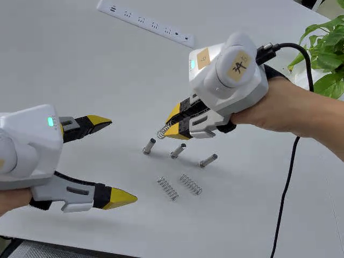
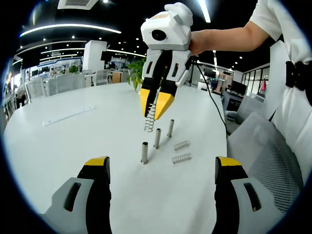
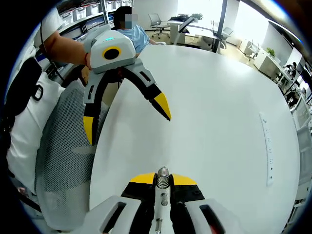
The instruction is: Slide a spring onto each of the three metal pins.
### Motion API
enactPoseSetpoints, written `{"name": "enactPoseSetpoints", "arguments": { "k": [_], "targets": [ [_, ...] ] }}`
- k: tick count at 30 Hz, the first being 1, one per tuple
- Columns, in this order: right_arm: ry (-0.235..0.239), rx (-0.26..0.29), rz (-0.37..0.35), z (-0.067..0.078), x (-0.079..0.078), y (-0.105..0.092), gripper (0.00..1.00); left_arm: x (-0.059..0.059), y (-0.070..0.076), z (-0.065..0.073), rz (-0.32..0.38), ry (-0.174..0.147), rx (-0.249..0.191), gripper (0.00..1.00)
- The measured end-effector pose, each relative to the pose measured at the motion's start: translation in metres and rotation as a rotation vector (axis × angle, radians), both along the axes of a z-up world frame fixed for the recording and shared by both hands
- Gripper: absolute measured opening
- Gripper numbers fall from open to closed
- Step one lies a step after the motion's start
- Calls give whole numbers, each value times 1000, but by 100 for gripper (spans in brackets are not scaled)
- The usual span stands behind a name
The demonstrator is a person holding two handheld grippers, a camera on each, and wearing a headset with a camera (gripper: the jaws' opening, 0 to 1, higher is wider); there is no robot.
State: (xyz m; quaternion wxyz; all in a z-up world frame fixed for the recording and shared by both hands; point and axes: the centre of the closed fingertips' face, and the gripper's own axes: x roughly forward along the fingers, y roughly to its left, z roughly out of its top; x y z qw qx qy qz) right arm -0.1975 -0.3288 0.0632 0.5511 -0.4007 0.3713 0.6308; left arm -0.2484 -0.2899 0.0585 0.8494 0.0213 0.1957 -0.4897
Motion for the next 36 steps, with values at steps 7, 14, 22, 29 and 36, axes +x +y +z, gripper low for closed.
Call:
{"name": "enactPoseSetpoints", "arguments": {
  "k": [7,14,22,29,36],
  "targets": [
    [7,-23,13,-11,0,3,7,-2,1,-3,3,18,-15,91],
    [10,-40,29,-14,0,5,7,-1,1,-2,6,16,-32,92],
    [13,-57,42,-19,0,4,7,0,1,-3,7,19,-42,93],
    [17,-63,44,-21,2,4,7,0,1,-5,6,28,-47,94],
    [18,-72,54,-23,2,5,7,2,1,-5,7,28,-52,94]
  ]
}}
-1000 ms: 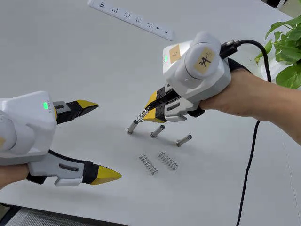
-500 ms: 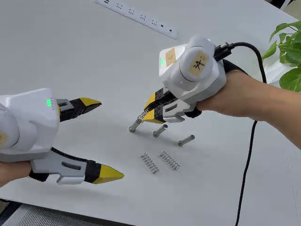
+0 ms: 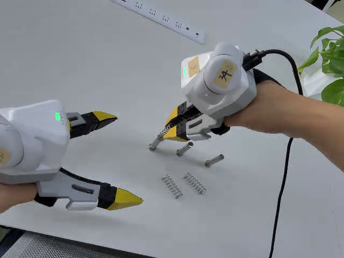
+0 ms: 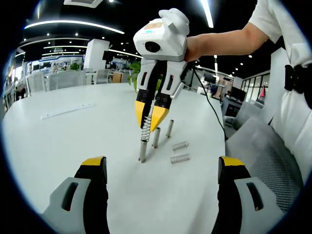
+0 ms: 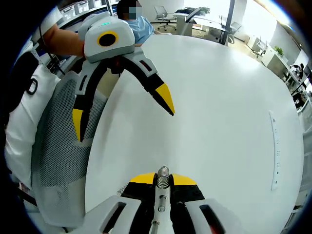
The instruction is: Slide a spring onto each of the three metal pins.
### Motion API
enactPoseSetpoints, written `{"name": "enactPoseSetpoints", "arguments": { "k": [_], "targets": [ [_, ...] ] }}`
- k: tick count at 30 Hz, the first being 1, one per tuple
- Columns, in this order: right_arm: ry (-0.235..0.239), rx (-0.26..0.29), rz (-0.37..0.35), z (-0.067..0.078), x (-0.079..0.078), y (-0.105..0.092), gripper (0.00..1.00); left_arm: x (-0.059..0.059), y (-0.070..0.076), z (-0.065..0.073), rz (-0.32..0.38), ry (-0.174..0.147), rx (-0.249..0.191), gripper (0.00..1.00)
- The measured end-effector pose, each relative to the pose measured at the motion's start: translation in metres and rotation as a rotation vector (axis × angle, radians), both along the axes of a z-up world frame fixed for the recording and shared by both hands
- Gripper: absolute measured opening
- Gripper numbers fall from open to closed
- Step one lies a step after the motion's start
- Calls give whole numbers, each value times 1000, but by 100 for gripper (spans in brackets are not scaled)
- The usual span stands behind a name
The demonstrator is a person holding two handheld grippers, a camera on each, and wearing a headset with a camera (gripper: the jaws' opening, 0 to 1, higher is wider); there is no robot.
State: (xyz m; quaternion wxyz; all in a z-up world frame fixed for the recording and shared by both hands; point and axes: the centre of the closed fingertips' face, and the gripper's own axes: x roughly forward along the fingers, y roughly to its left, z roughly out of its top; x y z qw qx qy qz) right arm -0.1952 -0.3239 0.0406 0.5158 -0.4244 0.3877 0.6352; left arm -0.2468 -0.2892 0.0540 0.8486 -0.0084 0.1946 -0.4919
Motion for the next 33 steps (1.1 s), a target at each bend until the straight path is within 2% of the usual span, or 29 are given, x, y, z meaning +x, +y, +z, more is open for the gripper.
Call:
{"name": "enactPoseSetpoints", "arguments": {
  "k": [33],
  "targets": [
    [11,-21,13,-13,1,2,7,1,-2,-2,-2,16,-27,93]
  ]
}}
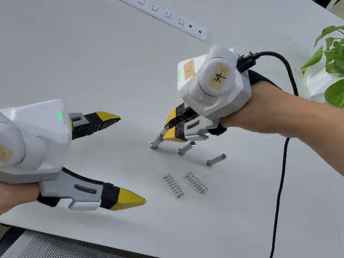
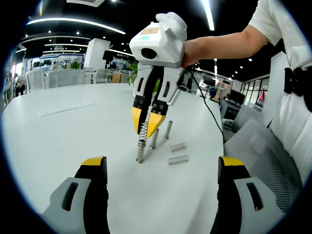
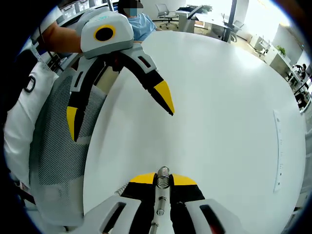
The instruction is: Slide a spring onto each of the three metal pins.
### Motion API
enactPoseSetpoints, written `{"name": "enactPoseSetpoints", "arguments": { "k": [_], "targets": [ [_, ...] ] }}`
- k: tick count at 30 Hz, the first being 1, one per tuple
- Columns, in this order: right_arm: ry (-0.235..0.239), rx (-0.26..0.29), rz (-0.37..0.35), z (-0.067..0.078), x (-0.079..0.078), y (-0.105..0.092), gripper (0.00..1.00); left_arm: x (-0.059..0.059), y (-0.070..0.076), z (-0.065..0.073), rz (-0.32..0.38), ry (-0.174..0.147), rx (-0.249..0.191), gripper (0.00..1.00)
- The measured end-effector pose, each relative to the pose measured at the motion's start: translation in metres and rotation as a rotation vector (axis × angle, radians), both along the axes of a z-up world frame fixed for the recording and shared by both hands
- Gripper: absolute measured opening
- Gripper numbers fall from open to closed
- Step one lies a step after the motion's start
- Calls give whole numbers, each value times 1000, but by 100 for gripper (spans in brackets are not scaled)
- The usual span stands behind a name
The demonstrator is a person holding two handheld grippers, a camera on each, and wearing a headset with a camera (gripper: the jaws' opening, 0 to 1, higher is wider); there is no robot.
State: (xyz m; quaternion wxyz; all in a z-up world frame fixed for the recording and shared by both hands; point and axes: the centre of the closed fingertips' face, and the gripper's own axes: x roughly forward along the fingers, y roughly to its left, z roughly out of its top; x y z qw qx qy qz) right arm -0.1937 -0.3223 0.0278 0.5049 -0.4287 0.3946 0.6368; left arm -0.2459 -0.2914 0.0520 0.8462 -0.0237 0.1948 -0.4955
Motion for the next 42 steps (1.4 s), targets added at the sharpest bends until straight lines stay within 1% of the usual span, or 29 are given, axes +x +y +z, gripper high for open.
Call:
{"name": "enactPoseSetpoints", "arguments": {
  "k": [12,14,28,42],
  "targets": [
    [1,1,-2,-7,2,0,7,-2,-2,-1,-6,6,-2,92],
    [4,2,-1,-10,1,0,7,-2,-3,-1,-6,8,-5,92],
    [-3,8,8,-16,-2,1,7,-2,-3,-2,-1,14,-12,91],
    [-5,18,-3,-27,-5,2,7,-4,-3,-2,-5,20,-16,91]
  ]
}}
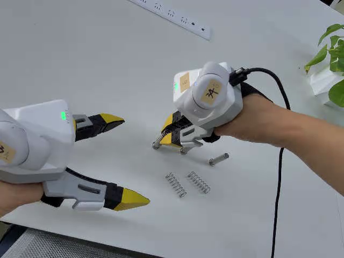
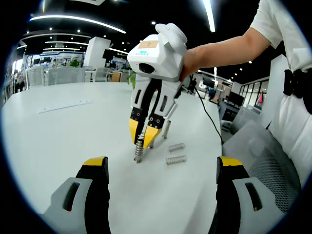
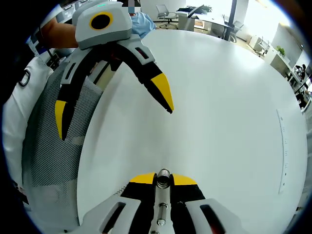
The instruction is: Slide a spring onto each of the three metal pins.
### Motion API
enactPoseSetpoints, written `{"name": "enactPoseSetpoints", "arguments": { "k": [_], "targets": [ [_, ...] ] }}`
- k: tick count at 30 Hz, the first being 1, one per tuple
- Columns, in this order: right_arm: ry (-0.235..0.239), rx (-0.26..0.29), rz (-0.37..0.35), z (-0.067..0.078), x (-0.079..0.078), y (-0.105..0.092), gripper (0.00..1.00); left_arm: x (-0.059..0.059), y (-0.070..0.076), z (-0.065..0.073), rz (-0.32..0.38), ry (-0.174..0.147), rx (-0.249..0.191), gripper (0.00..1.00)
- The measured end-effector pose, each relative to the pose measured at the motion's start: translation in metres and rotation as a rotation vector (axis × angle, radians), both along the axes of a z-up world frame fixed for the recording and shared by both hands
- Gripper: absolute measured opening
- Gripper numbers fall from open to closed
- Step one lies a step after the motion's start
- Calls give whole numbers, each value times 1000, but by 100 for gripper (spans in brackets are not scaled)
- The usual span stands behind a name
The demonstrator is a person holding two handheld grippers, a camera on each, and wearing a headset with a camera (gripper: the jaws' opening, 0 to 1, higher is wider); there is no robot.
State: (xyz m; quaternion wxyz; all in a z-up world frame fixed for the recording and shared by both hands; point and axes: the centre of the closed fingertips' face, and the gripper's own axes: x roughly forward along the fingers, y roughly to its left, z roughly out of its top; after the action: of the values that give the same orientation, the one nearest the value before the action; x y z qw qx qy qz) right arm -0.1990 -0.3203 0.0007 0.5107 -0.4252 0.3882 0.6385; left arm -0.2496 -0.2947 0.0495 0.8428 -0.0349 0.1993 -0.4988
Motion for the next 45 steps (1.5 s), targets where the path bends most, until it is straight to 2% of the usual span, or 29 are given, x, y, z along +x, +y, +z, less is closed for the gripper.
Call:
{"name": "enactPoseSetpoints", "arguments": {
  "k": [20,29,36,45],
  "targets": [
    [-19,19,-20,-12,1,0,8,-2,-1,0,3,7,-8,90],
    [-13,26,-32,-12,0,1,9,-2,0,0,3,8,-1,90],
    [-12,42,-43,-9,1,3,14,-3,-1,1,-2,7,3,90],
    [-27,92,-87,5,6,2,26,-4,-1,2,-14,1,26,89]
  ]
}}
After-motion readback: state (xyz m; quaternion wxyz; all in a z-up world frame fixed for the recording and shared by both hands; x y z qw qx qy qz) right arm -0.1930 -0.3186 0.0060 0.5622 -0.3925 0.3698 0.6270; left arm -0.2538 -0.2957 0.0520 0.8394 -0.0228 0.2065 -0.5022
